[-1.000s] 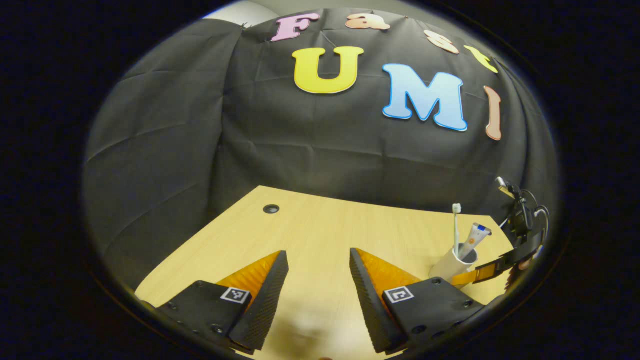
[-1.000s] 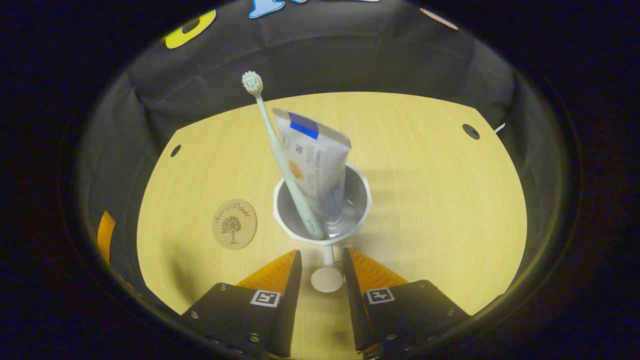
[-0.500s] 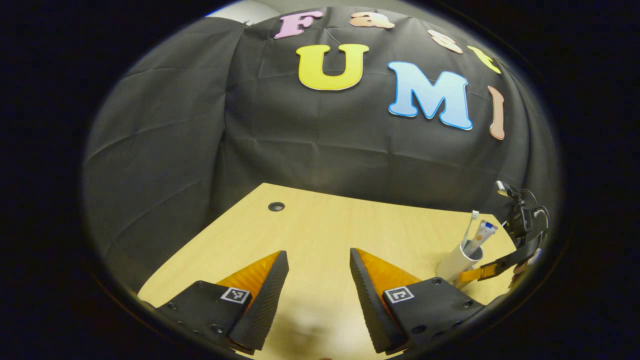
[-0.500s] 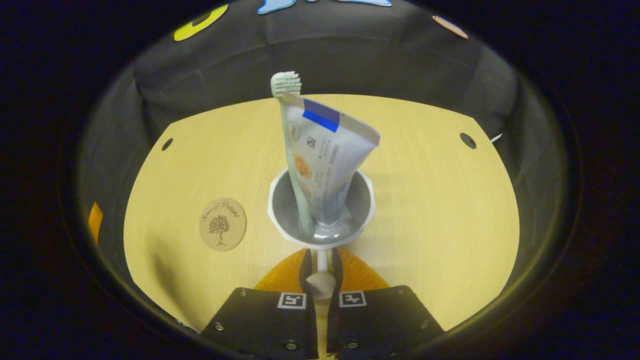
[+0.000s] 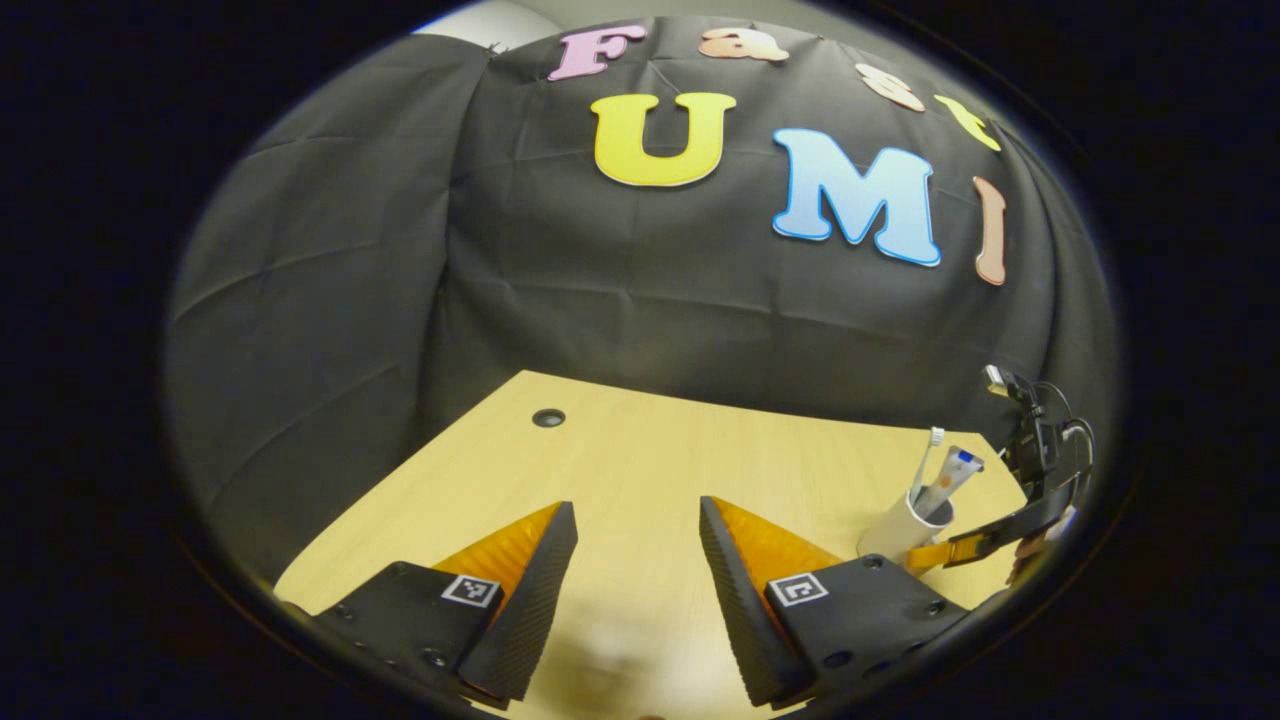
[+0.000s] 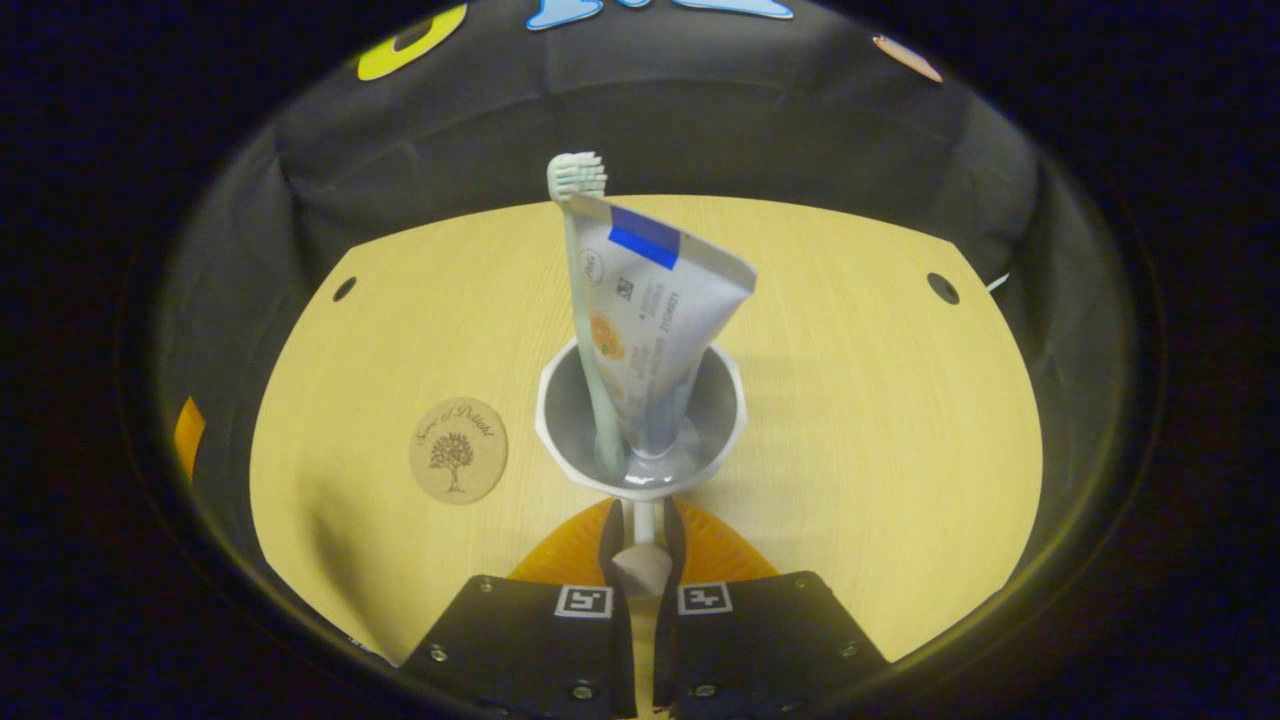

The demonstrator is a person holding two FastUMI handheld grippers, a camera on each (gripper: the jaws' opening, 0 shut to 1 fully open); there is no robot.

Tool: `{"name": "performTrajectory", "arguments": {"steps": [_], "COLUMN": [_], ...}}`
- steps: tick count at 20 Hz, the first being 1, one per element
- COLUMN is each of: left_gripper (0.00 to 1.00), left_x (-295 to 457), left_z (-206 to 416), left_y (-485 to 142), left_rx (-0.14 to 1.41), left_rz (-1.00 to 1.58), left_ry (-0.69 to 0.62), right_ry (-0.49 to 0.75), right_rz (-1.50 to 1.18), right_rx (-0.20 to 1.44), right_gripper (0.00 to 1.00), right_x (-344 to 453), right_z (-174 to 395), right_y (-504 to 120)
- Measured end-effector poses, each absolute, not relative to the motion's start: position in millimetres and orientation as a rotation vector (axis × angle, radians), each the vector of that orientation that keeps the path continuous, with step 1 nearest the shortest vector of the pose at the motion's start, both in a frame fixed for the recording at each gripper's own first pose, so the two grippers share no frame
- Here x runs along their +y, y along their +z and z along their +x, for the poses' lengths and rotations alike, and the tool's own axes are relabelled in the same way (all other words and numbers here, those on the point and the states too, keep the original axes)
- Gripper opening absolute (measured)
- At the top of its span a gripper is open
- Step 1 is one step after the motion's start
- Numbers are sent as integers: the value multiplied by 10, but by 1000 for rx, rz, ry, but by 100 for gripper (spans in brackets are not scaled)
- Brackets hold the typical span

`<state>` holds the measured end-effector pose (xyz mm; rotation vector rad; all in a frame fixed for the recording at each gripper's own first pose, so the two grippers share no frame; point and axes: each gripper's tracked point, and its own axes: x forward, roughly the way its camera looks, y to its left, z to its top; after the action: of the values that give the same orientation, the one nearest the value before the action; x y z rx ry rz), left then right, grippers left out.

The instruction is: Put the toothbrush and toothpaste on the desktop into the cup, then pick up the cup and place it on the coaster on the desktop.

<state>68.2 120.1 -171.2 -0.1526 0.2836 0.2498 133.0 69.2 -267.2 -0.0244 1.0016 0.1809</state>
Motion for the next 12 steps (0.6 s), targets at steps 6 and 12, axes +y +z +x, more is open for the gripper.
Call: {"name": "performTrajectory", "arguments": {"steps": [6,12], "left_gripper": [83,83], "left_x": [1341,1563], "left_z": [573,409], "left_y": [-1724,-1690], "left_rx": [284,276], "left_rz": [-168,-177], "left_ry": [277,310], "right_ry": [220,301], "right_rz": [-26,-51], "right_rx": [970,948], "right_gripper": [9,9], "right_x": [1009,1500], "right_z": [1366,1355], "right_y": [-2579,-2424]}}
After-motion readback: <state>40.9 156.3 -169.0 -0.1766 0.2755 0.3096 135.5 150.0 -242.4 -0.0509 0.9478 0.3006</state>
